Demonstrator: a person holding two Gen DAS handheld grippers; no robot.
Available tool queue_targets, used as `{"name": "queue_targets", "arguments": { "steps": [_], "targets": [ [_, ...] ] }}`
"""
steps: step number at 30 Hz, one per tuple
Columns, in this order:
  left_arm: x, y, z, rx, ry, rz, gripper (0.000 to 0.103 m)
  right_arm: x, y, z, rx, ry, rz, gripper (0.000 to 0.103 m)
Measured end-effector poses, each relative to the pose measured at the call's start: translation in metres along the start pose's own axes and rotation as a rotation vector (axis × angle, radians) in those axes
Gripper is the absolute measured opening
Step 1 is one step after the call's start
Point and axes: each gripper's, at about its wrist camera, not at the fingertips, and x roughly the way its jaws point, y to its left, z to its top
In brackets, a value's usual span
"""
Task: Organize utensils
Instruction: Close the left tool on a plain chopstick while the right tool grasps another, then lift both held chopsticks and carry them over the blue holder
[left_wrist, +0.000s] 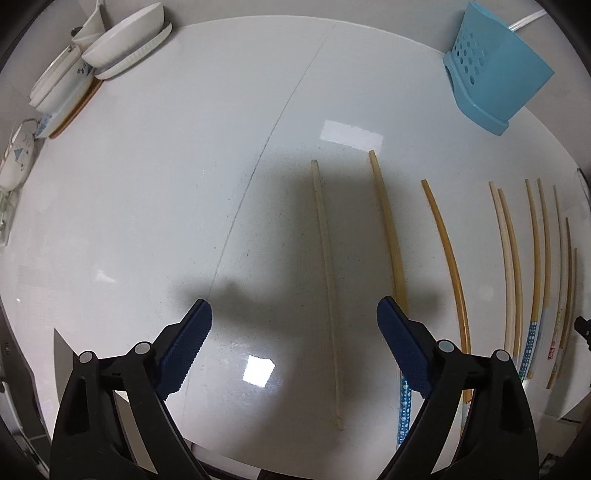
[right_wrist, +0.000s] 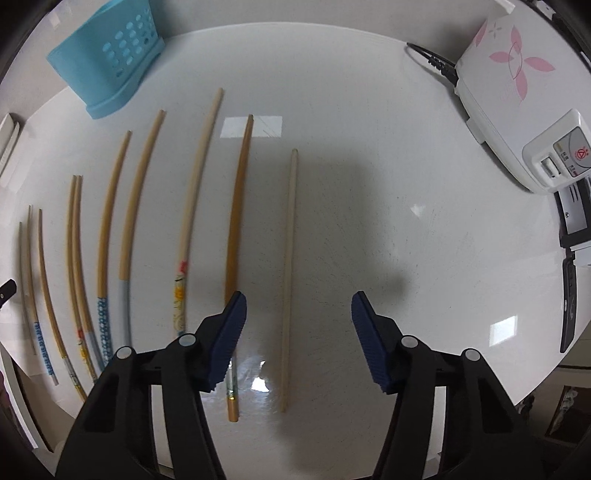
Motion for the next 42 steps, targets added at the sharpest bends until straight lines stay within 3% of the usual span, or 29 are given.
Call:
{"name": "queue_targets", "arguments": {
  "steps": [11,14,17,20,23,24,30,34,42],
  "targets": [
    [0.013,-0.008,-0.01,0.02,0.076,0.028,0.073,0.023,-0.006,0.021,0.021,0.074,0.039,0.048],
    [0.022,-0.012,0.004,0.011,0.108,0.01,0.07,0.023,-0.004,0.027,0.012,0.086,0.033,0.041],
    [0.023,-0.017,0.006,0.008,0.137,-0.001,0.06,0.024,-0.001,0.034,0.004,0.105,0.036,0.034],
    [0.025,-0.02,0.009,-0.005,0.177,-0.044,0.041,0.022,0.004,0.034,0.006,0.118,0.037,0.025],
    [0.026,-0.022,0.009,-0.01,0.209,-0.038,0.012,0.023,0.003,0.04,0.023,0.14,0.031,0.005],
    [0.026,-0.021,0.009,-0.009,0.215,-0.031,0.004,0.022,0.004,0.039,0.033,0.142,0.027,0.004],
    [0.027,-0.02,0.008,-0.034,0.199,-0.067,0.004,0.02,-0.004,0.036,0.071,0.141,0.031,0.004],
    [0.012,-0.011,0.004,-0.029,0.129,-0.087,0.004,0.015,-0.012,0.038,0.078,0.111,0.026,0.004],
    [-0.029,-0.005,0.003,-0.017,-0.031,-0.175,0.004,-0.024,-0.012,0.031,0.085,-0.034,0.025,0.004]
  ]
}}
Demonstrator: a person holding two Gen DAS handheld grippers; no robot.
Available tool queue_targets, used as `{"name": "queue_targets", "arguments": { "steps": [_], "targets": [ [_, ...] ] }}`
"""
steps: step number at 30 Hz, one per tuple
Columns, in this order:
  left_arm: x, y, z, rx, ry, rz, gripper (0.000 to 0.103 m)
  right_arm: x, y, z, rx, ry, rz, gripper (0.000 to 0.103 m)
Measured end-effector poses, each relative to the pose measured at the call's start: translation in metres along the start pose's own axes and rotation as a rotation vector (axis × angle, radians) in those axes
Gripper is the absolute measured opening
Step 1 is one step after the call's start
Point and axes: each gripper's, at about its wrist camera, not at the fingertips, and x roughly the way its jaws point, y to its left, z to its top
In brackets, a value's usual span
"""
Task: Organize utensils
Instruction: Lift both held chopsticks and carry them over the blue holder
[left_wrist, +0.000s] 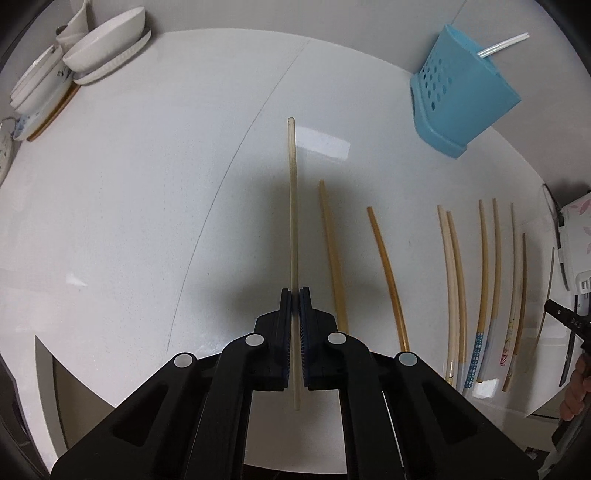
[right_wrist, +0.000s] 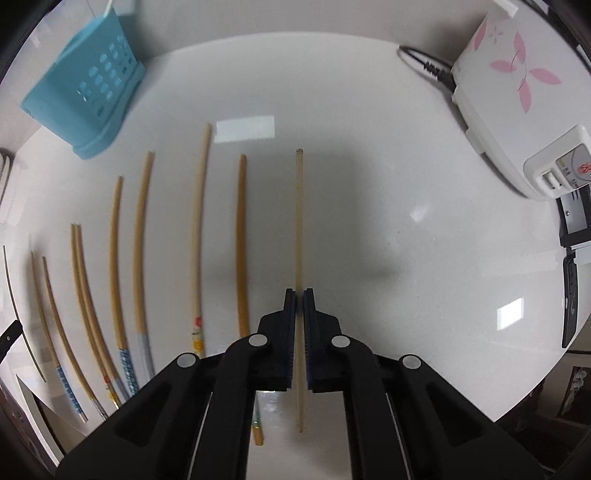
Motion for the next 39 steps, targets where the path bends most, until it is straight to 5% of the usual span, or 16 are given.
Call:
{"name": "queue_targets", "arguments": {
  "steps": [7,20,39],
  "targets": [
    [-0.043,0.001,0.018,0.064,-0.108,-0.043,0.004,-0.047,0.03,0.008,0.01,-0.151,0.021,0.004],
    [-0.08,-0.071,0.095,0.247,-0.344,-0.166,0.004,-0.111,0.076,0.03,0.04,-0.393,0.075,0.004],
    [-0.094,-0.158,0.19,0.293,-0.604,-0.282,0.004,-0.148,0.1,0.11,-0.003,-0.581,0.165,0.003]
  ]
}}
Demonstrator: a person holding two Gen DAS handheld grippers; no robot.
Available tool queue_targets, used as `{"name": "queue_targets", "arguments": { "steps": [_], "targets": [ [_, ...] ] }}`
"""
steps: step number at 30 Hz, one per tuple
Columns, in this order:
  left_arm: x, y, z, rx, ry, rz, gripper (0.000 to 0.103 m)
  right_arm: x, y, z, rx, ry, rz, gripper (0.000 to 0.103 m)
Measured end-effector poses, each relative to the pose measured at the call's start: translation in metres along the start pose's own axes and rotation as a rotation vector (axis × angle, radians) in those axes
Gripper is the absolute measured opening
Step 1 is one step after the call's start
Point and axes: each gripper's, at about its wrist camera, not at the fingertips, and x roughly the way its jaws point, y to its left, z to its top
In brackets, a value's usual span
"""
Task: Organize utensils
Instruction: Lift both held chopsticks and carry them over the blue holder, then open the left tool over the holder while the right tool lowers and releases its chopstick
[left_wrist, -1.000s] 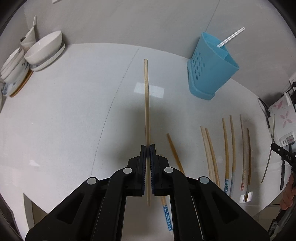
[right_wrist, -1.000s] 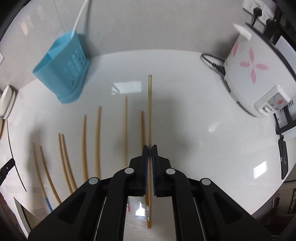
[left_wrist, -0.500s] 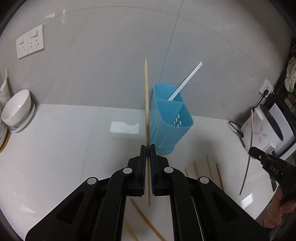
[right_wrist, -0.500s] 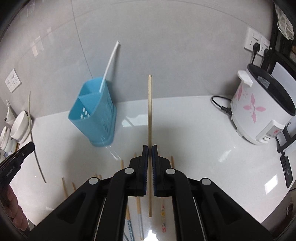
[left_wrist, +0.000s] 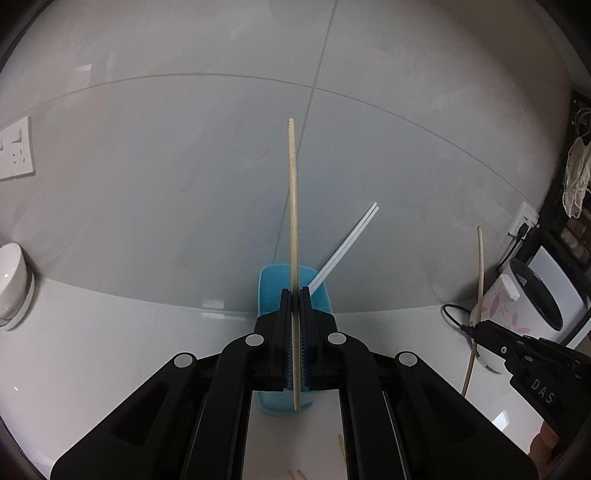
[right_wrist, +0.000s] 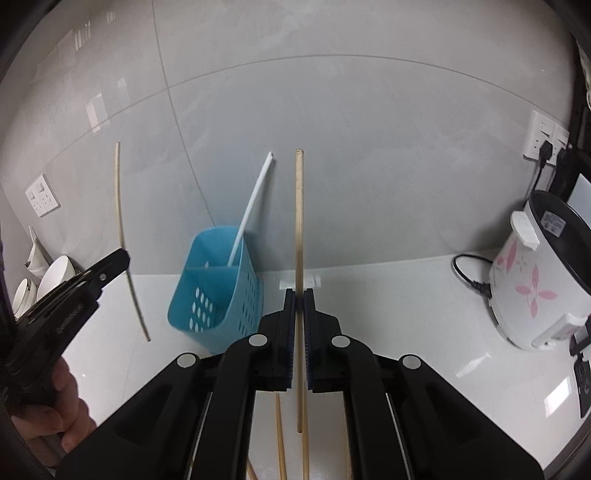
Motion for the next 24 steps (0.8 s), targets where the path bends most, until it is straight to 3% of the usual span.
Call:
{"name": "queue_targets", "arguments": {
  "steps": [9,24],
  "targets": [
    [0.04,-0.013,-0.004,0.061,-0.039,0.0,0.004,0.023,-0.009,0.014,-0.011,-0.022,0.045,0.003],
    [0.08,-0.026,-0.029,0.085,0.012,0.013,0.004,0.061,-0.003,0.011,-0.058,0.016,0.083,0.003]
  ]
}}
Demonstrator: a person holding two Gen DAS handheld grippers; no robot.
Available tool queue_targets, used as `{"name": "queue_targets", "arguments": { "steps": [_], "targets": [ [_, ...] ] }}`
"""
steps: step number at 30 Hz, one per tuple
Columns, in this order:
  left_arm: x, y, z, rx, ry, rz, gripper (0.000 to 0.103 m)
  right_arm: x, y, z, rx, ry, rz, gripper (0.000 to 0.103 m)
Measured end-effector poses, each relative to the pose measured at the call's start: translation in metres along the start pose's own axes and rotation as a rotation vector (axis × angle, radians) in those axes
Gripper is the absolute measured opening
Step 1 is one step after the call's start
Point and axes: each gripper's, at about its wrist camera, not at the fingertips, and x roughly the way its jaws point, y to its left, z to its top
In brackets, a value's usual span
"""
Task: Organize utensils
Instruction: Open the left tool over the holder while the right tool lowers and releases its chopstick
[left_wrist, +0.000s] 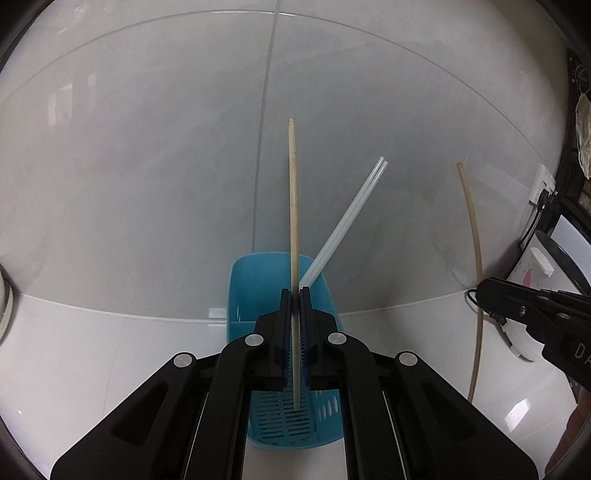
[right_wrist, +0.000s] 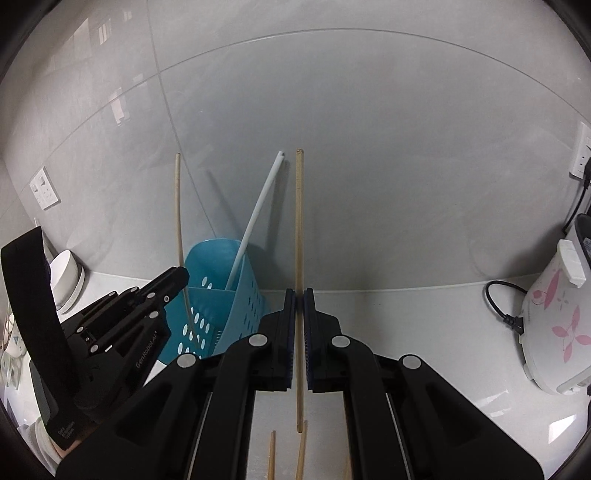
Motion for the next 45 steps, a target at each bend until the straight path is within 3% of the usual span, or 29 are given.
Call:
{"name": "queue_targets", "arguments": {
  "steps": [6,9,12,14,19,22,34,45],
  "targets": [
    [-0.007,0.005,0.001,-0.007,0.003,0.003,0.009,0.004,0.002,0.0,-0.017,0.006,0.015,0.004],
    [-0.018,0.009,0.004,-0.013,0.004,0.031,0.037,0.003,0.002,0.004,-0.017,0.0,0.028,0.004],
    [-0.029,0.012,0.004,-0.022,0.018,0.06,0.056,-0.002,0.006,0.008,-0.012,-0.009,0.054,0.004],
    [-0.034,0.014,0.003,-0.039,0.029,0.06,0.062,-0.005,0.009,0.011,-0.015,-0.018,0.075,0.004],
    [-0.053,0.022,0.0,-0.061,0.043,0.087,0.089,-0.009,0.015,0.019,-0.01,-0.051,0.119,0.004],
    [-0.062,0.03,-0.002,-0.063,0.043,0.113,0.096,-0.009,0.017,0.025,0.005,-0.081,0.163,0.004],
    [-0.067,0.054,-0.011,-0.105,0.075,0.17,0.097,0.005,0.049,0.029,-0.008,-0.198,0.261,0.004],
    [-0.063,0.072,-0.017,-0.146,0.105,0.198,0.097,0.034,0.07,0.007,-0.064,-0.192,0.221,0.004]
  ]
}}
